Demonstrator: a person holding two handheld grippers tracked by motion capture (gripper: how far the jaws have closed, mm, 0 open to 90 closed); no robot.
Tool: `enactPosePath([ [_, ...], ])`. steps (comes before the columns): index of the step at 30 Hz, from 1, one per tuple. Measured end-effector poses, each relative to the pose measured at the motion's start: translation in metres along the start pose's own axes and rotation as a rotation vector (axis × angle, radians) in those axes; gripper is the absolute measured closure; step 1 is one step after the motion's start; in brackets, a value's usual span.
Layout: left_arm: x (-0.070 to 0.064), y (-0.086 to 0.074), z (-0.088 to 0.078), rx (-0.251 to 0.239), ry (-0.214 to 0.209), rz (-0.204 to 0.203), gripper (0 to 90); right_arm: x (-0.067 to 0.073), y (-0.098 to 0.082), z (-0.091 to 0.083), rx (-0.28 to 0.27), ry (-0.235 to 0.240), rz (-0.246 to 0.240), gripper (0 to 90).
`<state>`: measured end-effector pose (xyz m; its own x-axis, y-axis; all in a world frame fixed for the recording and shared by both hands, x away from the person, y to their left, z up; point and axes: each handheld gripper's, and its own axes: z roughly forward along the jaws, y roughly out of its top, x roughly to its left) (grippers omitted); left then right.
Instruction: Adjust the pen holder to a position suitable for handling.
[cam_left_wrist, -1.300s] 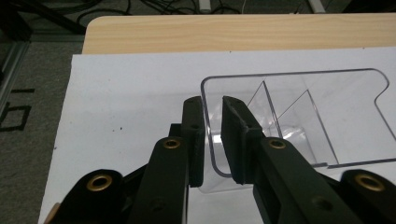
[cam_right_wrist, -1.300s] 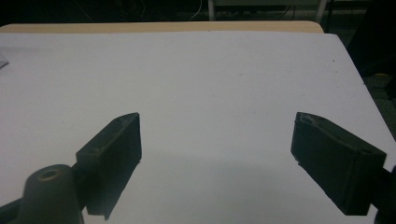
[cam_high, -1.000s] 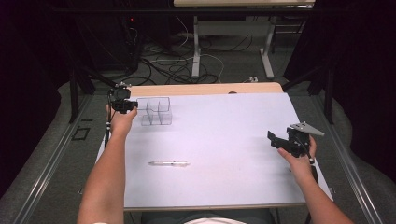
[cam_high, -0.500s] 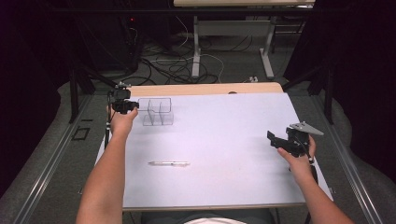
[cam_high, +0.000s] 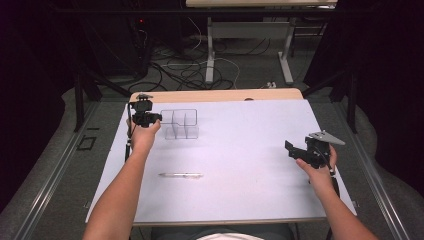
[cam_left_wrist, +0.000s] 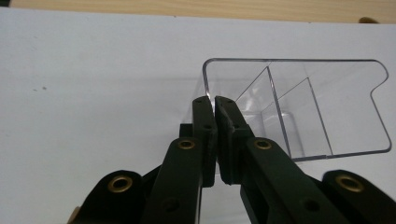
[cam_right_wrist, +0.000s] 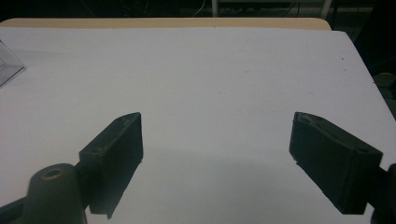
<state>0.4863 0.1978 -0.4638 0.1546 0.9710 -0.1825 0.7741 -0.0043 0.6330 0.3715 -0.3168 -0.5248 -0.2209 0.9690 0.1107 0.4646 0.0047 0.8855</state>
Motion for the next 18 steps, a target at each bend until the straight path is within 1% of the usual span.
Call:
enactPosePath([
  [1,0.0,0.0,0.0,0.0,0.0,0.0,87.8,0.0,0.0,0.0,0.001,0.0,0.0,17.1],
  [3,-0.007,-0.003,0.0,-0.01,0.005,-0.015,87.8,0.0,0.0,0.0,0.0,0.002,-0.004,17.0],
  [4,-0.013,-0.004,0.0,-0.001,-0.002,-0.022,87.7,0.0,0.0,0.0,0.001,0.002,-0.008,17.1],
  [5,-0.013,-0.004,0.0,-0.001,-0.002,-0.022,87.6,0.001,0.0,0.0,0.001,0.003,-0.007,17.1],
  [6,-0.018,-0.006,0.0,0.002,-0.009,-0.017,87.5,0.002,0.0,0.001,0.0,0.003,-0.003,17.1],
  [7,-0.018,-0.006,0.0,0.002,-0.009,-0.017,87.5,0.002,0.001,0.001,0.007,0.004,-0.008,17.1],
  [8,-0.021,-0.007,0.0,-0.003,-0.012,-0.023,87.5,0.003,0.0,0.001,0.001,0.007,-0.008,17.1],
  [9,-0.024,-0.007,-0.001,0.006,-0.011,-0.015,87.5,0.003,0.001,0.001,0.008,0.006,-0.013,17.1],
  [10,-0.027,-0.008,-0.001,0.007,-0.011,-0.018,87.5,0.003,0.001,0.001,0.008,0.007,-0.017,17.1],
  [11,-0.032,-0.009,-0.001,0.009,-0.023,-0.017,87.5,0.003,0.0,0.001,0.009,0.007,-0.017,17.1],
  [12,-0.032,-0.009,-0.001,0.009,-0.023,-0.017,87.5,0.003,0.0,0.002,0.004,0.01,-0.017,17.1],
  [13,-0.033,-0.01,-0.001,0.01,-0.024,-0.01,87.5,0.003,0.0,0.002,0.005,0.011,-0.014,17.1],
  [14,-0.036,-0.01,-0.001,0.011,-0.024,-0.014,87.5,0.003,0.0,0.002,0.005,0.01,-0.016,17.1],
  [16,-0.039,-0.011,-0.001,0.008,-0.022,-0.006,87.5,0.003,0.0,0.001,0.005,0.009,-0.007,17.1],
  [17,-0.04,-0.011,0.0,0.005,-0.024,-0.011,87.5,0.003,0.0,0.001,0.005,0.009,-0.007,17.1],
  [18,-0.042,-0.012,0.0,0.004,-0.027,-0.007,87.5,0.002,0.0,0.001,0.004,0.008,-0.009,17.1],
])
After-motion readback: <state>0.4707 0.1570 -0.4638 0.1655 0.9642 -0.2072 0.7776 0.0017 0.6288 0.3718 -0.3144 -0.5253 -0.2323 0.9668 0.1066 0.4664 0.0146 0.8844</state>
